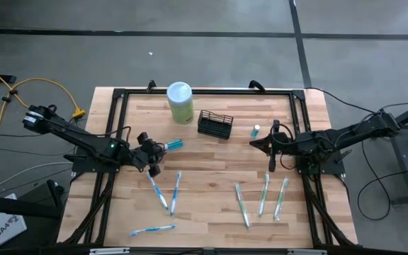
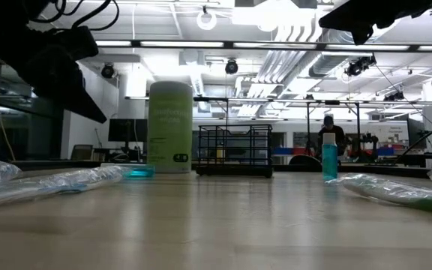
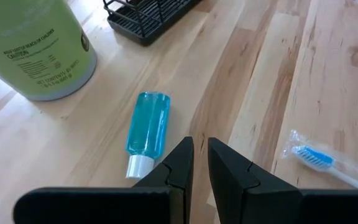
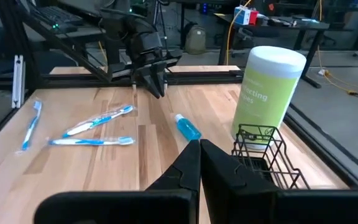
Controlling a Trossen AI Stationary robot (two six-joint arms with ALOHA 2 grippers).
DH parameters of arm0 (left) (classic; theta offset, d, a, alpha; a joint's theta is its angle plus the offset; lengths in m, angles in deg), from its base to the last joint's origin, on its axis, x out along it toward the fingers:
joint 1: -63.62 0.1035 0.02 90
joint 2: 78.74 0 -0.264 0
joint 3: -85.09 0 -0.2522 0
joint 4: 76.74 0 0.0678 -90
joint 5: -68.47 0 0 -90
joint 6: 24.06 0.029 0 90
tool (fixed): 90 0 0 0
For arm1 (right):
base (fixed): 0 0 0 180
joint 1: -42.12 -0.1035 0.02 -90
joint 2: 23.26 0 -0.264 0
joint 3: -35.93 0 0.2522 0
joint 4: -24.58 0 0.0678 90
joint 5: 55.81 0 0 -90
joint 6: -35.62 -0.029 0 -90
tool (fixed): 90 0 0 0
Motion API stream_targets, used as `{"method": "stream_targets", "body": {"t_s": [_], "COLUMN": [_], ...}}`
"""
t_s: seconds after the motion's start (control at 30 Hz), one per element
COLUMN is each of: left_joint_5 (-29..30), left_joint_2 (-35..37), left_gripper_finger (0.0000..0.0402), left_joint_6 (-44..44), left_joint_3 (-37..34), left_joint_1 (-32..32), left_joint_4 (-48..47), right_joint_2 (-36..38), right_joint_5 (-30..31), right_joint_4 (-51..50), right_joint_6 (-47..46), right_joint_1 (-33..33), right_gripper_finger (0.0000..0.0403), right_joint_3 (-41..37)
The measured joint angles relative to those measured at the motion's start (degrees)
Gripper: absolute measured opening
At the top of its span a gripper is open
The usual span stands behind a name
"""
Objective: Pick & Place toothbrushing station
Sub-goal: Put the left mouthwash into the mesh organizer
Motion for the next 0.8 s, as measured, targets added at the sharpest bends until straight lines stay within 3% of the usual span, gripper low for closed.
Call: {"method": "stream_targets", "body": {"t_s": [0.3, 0.8], "left_joint_5": [1.61, 2.25], "left_joint_2": [-4.94, -9.6], "left_gripper_finger": [0.0048, 0.0127], "left_joint_6": [-0.85, -0.38], "left_joint_3": [0.0, 0.0], "left_joint_1": [0.04, 0.04], "left_joint_4": [0.3, 0.93], "right_joint_2": [-0.02, -0.02], "right_joint_5": [-0.65, -1.05], "right_joint_4": [-2.05, -2.12], "right_joint_6": [-1.3, -1.2], "right_joint_1": [0.0, 0.0], "right_gripper_finger": [0.0002, 0.0005], "right_joint_3": [0.0, 0.0]}}
